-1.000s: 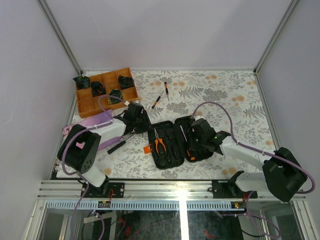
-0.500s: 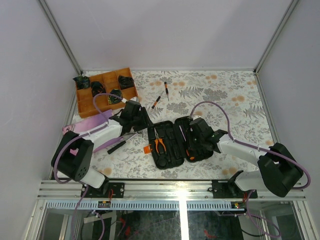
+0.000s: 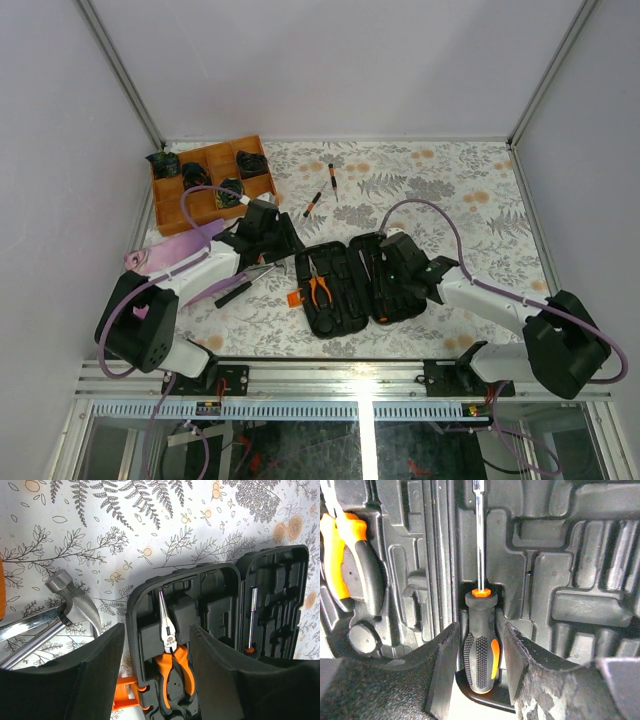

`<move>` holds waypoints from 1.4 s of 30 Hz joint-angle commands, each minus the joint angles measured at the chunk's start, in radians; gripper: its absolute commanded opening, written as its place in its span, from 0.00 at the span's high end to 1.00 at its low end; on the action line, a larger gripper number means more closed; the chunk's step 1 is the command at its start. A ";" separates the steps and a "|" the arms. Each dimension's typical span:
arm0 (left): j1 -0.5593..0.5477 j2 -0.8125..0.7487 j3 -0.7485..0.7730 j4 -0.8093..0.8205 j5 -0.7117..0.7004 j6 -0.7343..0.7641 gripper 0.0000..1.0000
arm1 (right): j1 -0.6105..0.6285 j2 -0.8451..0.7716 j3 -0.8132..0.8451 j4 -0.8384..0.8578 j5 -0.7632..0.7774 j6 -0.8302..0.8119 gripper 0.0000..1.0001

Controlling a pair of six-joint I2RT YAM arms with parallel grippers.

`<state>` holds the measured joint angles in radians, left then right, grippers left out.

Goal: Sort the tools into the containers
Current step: Place the screwdriver in the storage box, then adjust the screwdriver in the storage box.

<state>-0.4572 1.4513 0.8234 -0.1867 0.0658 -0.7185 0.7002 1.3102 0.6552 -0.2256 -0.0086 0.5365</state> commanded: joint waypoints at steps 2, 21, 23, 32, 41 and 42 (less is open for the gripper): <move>0.005 -0.030 0.039 -0.021 -0.017 0.039 0.46 | 0.000 -0.072 0.072 -0.064 0.070 -0.039 0.53; -0.098 0.060 0.091 -0.015 -0.031 0.077 0.49 | -0.002 -0.036 0.038 -0.178 -0.055 -0.062 0.74; -0.103 0.077 0.103 -0.016 -0.028 0.080 0.49 | -0.001 -0.023 0.013 -0.130 -0.134 -0.045 0.74; -0.111 0.090 0.156 -0.044 -0.041 0.113 0.50 | -0.001 -0.040 0.010 -0.112 -0.158 -0.029 0.74; -0.217 0.137 0.249 -0.063 -0.072 0.102 0.50 | -0.001 -0.221 0.011 -0.102 0.079 0.048 0.72; -0.231 0.152 0.266 -0.063 -0.076 0.097 0.50 | -0.001 -0.228 0.004 -0.083 0.059 0.052 0.72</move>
<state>-0.6342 1.5616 1.0252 -0.2470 0.0151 -0.6270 0.6945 1.1332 0.6605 -0.3538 0.0029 0.5488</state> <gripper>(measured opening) 0.503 0.278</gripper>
